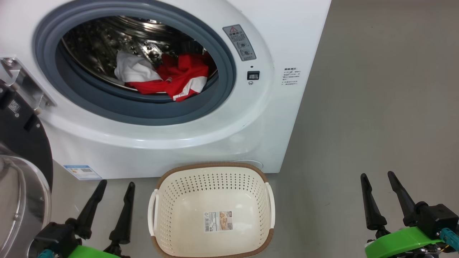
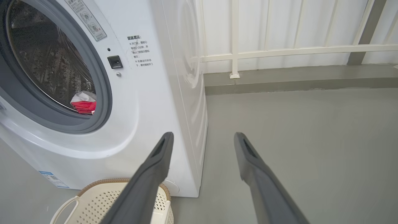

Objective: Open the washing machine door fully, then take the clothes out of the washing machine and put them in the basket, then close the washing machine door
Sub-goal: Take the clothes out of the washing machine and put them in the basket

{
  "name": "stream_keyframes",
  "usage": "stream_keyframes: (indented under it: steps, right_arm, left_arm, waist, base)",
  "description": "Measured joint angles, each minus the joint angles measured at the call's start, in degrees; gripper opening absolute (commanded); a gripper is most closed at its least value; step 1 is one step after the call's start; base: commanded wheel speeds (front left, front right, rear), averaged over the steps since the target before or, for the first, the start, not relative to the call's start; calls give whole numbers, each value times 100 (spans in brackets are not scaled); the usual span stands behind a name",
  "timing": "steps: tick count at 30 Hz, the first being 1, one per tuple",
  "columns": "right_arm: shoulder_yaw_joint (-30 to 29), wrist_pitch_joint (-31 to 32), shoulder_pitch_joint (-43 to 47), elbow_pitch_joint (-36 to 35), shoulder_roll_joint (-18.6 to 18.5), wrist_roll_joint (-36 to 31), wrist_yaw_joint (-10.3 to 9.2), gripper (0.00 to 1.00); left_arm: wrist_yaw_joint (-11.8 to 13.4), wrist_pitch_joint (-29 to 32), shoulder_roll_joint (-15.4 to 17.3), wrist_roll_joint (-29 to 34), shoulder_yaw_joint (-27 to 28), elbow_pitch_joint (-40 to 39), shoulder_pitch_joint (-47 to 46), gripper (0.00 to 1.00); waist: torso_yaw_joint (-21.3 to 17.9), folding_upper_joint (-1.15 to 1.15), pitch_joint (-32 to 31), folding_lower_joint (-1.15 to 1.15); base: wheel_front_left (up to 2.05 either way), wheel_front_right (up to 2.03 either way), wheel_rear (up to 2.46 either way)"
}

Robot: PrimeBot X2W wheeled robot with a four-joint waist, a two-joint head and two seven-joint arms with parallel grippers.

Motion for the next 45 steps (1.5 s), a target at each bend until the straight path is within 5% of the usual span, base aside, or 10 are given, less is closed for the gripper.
stream_keyframes:
  steps: [14,27,38,45]
  right_arm:
    - [45,0,-169,-36,0,44,0,100]
    - [190,0,-821,-141,-8,146,0,100]
    - [283,-1,-1310,-240,-16,296,0,100]
    - [393,-1,-1499,-279,-19,345,0,100]
  left_arm:
    - [0,0,-22,-32,-181,648,-929,100]
    - [0,0,199,-114,-1274,2574,-3471,100]
    - [0,99,298,-809,-2160,4406,-5679,100]
    - [0,175,315,-1063,-2794,4882,-6457,100]
  waist:
    - [-24,0,352,0]
    - [-172,0,1250,0]
    - [-420,0,2112,0]
    - [-570,0,2500,0]
  base:
    - [0,0,0]
    - [0,0,0]
    - [0,0,0]
    - [0,0,0]
